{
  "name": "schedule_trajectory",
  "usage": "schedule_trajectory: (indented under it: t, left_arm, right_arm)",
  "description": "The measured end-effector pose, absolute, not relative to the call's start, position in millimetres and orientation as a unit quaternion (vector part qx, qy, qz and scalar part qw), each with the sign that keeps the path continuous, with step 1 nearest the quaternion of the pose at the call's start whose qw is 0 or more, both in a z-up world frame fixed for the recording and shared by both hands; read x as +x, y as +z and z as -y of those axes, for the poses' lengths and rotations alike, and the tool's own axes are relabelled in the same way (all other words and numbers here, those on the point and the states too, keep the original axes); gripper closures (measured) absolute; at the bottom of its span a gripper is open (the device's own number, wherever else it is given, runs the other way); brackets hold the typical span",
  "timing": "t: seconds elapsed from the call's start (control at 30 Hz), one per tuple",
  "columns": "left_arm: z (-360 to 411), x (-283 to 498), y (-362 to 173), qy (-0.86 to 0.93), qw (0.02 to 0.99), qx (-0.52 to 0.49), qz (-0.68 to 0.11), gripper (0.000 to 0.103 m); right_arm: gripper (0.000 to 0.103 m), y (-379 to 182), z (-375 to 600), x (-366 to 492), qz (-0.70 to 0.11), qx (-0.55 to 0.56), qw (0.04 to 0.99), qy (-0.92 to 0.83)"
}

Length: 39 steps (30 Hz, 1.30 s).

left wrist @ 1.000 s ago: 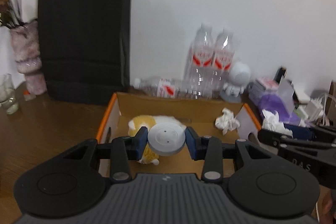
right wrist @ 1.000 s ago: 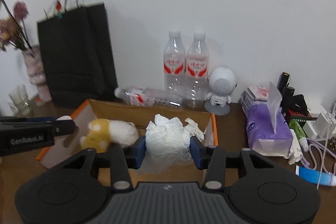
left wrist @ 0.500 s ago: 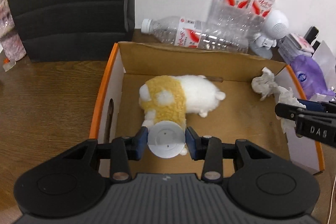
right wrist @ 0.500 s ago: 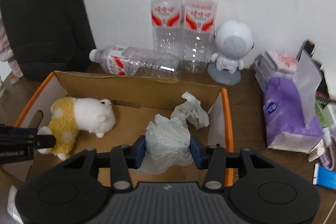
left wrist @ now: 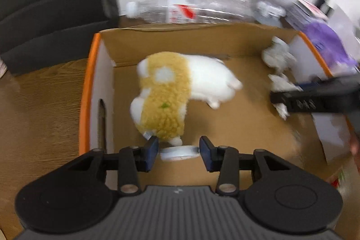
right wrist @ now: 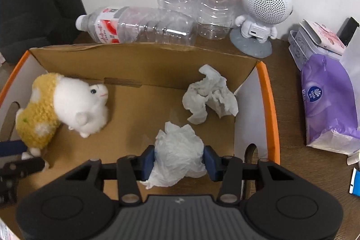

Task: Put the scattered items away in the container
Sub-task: 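Open both grippers to release the cap and tissue into the box, then withdraw both grippers from the box back toward the table items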

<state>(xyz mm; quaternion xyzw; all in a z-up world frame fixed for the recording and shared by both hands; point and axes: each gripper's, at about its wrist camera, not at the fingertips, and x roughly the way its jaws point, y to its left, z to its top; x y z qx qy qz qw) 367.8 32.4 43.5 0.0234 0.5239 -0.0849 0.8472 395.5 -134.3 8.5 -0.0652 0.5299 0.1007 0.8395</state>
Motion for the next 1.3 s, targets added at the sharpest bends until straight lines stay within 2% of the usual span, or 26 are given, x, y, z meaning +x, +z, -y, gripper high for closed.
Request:
schedule_trajectory:
  t: [0.23, 0.53, 0.63, 0.7, 0.77, 0.83, 0.97, 1.13, 1.3]
  left_arm:
    - [-33, 369, 38, -0.072, 0.845, 0.000, -0.529, 0.043]
    - [-20, 339, 41, -0.085, 0.833, 0.004, -0.546, 0.043]
    - [-21, 330, 61, -0.061, 0.853, 0.008, -0.518, 0.038]
    - [-25, 320, 77, -0.049, 0.869, -0.015, -0.492, 0.037]
    - [-21, 299, 97, -0.030, 0.901, -0.008, -0.434, 0.020]
    - [-16, 275, 110, -0.011, 0.924, 0.014, -0.382, 0.014]
    - [-16, 233, 119, 0.010, 0.941, 0.013, -0.338, 0.014]
    - [-12, 172, 124, 0.012, 0.961, 0.005, -0.278, 0.014]
    - [-9, 102, 114, 0.003, 0.970, 0.006, -0.242, 0.007]
  right_arm:
    - [0.044, 15, 136, 404, -0.543, -0.036, 0.832, 0.108]
    - [0.035, 32, 134, 393, -0.532, -0.056, 0.840, 0.096]
    - [0.032, 46, 140, 378, -0.521, -0.030, 0.847, 0.106]
    - [0.024, 55, 141, 364, -0.510, -0.030, 0.853, 0.112]
    - [0.022, 66, 142, 344, -0.484, -0.035, 0.868, 0.106]
    - [0.022, 75, 145, 318, -0.456, -0.035, 0.883, 0.105]
    - [0.022, 85, 149, 267, -0.399, -0.053, 0.910, 0.100]
    - [0.022, 90, 168, 205, -0.373, 0.014, 0.916, 0.149]
    - [0.022, 84, 176, 141, -0.336, 0.010, 0.928, 0.160]
